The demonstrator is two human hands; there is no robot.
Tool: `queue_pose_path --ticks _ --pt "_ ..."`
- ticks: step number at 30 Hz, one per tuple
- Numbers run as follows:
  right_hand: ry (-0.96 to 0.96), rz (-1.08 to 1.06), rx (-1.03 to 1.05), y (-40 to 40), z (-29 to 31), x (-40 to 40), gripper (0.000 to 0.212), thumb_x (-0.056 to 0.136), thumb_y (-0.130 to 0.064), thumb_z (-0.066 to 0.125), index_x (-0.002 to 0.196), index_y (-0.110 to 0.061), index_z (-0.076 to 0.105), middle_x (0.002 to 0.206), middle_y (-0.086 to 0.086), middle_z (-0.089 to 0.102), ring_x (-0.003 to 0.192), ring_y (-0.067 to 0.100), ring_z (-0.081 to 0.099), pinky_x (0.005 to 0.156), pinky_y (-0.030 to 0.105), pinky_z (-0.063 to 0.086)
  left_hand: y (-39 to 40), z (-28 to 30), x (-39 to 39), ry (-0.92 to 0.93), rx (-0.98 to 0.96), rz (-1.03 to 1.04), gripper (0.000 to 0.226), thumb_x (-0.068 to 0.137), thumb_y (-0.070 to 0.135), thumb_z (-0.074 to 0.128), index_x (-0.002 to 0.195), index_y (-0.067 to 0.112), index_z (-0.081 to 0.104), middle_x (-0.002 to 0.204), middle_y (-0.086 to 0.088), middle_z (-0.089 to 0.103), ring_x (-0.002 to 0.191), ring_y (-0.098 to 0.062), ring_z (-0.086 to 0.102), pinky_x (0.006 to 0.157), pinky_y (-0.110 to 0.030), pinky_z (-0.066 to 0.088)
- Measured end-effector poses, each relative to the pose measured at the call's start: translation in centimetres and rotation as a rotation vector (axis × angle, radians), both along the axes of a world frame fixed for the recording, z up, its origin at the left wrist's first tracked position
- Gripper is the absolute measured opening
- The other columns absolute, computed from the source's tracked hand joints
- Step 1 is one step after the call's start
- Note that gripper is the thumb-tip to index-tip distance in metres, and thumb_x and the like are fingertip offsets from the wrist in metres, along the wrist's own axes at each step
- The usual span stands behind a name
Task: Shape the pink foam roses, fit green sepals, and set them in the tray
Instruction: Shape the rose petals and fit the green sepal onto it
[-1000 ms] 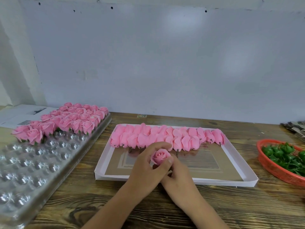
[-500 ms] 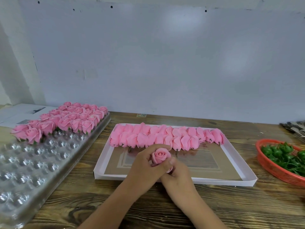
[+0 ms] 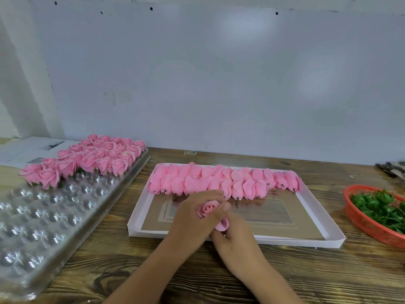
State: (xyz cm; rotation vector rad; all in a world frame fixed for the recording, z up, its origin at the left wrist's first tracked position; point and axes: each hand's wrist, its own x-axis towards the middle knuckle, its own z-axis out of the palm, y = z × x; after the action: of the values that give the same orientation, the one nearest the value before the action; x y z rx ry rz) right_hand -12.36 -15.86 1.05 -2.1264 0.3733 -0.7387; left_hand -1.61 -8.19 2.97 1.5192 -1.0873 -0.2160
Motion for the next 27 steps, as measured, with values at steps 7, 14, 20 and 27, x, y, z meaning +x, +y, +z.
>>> queue_pose_path --ticks 7,14,20,27 --pt "-0.146 -0.109 0.137 -0.6 0.3 0.1 0.022 0.087 -0.045 0.055 0.106 -0.038 0.065 0.097 -0.021 0.072 0.091 -0.001 0.067 0.072 0.012 0.05 -0.1 -0.4 0.2 0.1 0.027 -0.122 0.062 0.068 0.073 0.073 0.124 0.059 0.051 0.124 0.027 0.062 0.117 0.001 0.059 0.094 -0.018 0.051" --pt "-0.065 -0.221 0.095 -0.8 -0.3 0.1 0.031 0.074 -0.051 0.056 0.103 -0.042 0.063 0.093 -0.025 0.07 0.082 -0.004 0.066 0.065 0.014 0.049 -0.2 -0.6 0.1 0.094 0.069 -0.084 0.069 0.063 0.057 0.082 0.118 0.073 0.044 0.121 0.036 0.058 0.113 0.008 0.059 0.084 -0.013 0.053" --pt "-0.008 -0.271 0.052 -0.7 -0.2 -0.1 0.024 0.074 -0.043 0.058 0.098 -0.046 0.058 0.083 -0.027 0.069 0.076 -0.006 0.064 0.059 0.013 0.048 0.0 -0.8 0.0 0.105 0.051 -0.057 0.064 0.064 0.051 0.081 0.118 0.068 0.049 0.117 0.037 0.057 0.111 0.011 0.058 0.082 -0.011 0.052" --pt "0.054 -0.253 0.077 -1.1 -0.7 0.1 0.035 0.075 -0.019 0.07 0.103 -0.037 0.063 0.081 -0.016 0.071 0.073 -0.002 0.065 0.061 0.016 0.049 -0.2 -1.4 -0.1 0.09 0.048 0.007 0.064 0.078 0.031 0.08 0.115 0.071 0.047 0.116 0.042 0.053 0.112 0.016 0.053 0.083 -0.01 0.052"
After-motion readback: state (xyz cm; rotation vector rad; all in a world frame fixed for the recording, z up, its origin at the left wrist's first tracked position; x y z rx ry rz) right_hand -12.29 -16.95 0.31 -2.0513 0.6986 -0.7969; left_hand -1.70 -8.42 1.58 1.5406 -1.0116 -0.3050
